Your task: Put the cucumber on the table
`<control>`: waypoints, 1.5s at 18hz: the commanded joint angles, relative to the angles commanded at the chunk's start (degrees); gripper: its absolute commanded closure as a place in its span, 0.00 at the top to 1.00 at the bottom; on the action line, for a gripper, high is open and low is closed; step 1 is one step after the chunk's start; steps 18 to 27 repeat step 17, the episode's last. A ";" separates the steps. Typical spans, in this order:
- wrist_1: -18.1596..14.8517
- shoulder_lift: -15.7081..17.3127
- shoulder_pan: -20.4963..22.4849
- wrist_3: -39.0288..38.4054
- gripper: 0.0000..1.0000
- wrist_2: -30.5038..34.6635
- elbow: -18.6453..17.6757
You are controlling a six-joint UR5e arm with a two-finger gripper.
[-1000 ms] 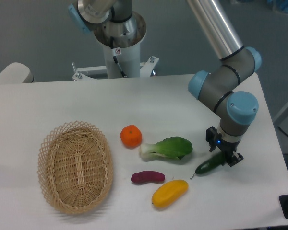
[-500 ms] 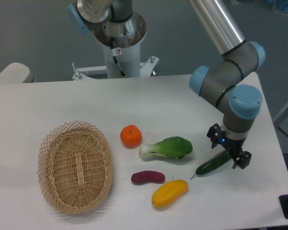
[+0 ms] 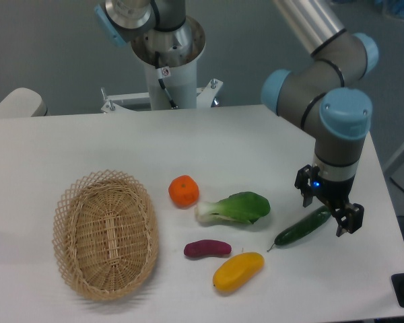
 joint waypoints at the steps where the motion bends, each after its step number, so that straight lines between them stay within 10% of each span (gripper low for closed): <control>1: -1.66 0.00 0.79 1.67 1.00 0.35 1.23; 5: -7.12 -0.26 2.99 8.53 1.00 0.70 4.49; 12: -7.39 0.17 4.84 20.14 1.00 5.28 4.49; 27: -7.04 0.26 4.32 20.06 1.00 5.10 4.23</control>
